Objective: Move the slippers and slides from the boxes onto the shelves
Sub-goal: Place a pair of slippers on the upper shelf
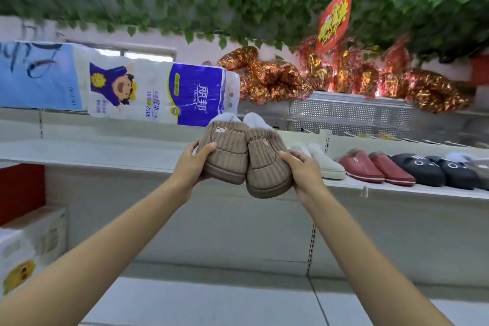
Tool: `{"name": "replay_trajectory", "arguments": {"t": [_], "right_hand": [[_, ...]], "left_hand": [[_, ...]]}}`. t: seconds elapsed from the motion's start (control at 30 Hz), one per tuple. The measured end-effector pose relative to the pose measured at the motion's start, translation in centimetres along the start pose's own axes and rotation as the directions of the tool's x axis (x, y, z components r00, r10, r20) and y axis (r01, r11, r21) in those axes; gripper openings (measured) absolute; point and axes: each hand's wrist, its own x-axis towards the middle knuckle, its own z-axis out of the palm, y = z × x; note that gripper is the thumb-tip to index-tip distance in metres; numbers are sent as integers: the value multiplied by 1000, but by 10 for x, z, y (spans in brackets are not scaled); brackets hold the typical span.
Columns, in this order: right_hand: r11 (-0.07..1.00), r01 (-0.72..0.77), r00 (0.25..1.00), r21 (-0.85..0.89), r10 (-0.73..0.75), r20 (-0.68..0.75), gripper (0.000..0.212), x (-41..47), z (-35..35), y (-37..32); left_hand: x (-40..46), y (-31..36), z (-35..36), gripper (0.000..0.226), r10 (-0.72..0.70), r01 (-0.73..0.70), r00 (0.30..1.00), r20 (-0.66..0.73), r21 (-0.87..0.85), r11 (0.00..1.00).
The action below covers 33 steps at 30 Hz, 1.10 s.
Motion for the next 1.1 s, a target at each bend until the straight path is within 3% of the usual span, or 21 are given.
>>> {"name": "replay_trajectory", "arguments": {"t": [0.17, 0.23, 0.3, 0.37, 0.43, 0.47, 0.53, 0.57, 0.83, 1.1], "right_hand": [[982, 44, 994, -183, -25, 105, 6, 36, 29, 7], [969, 55, 996, -242, -35, 87, 19, 42, 36, 10], [958, 44, 998, -283, -29, 58, 31, 52, 42, 14], [935, 46, 998, -352, -26, 62, 28, 60, 48, 20], [899, 24, 999, -437, -6, 43, 27, 65, 53, 28], [877, 20, 999, -479, -6, 31, 28, 67, 56, 32], [834, 35, 999, -551, -33, 14, 32, 70, 61, 39], [814, 39, 999, -579, -40, 11, 33, 73, 63, 42], [664, 47, 999, -746, -19, 47, 32, 99, 70, 52], [624, 7, 1000, -781, -13, -1, 41, 118, 63, 56]], "left_hand": [[49, -12, -18, 48, -40, 43, 999, -21, 175, 984], [59, -15, -25, 53, -65, 62, 998, 0, 279, 958], [70, -16, -29, 37, -67, 53, 997, 25, 369, 928], [82, -17, -32, 38, -46, 23, 998, 35, 490, 871], [98, -22, -38, 64, -65, 26, 997, 36, 654, 756], [105, -24, -41, 75, -81, 34, 996, 25, 759, 651], [114, -27, -44, 70, -99, 57, 995, -15, 897, 439], [116, -26, -45, 66, -108, 68, 994, -26, 910, 408], [143, -41, -52, 64, -77, -32, 994, 81, 863, 504], [148, -45, -43, 60, -29, -81, 994, 106, 885, 458]]}}
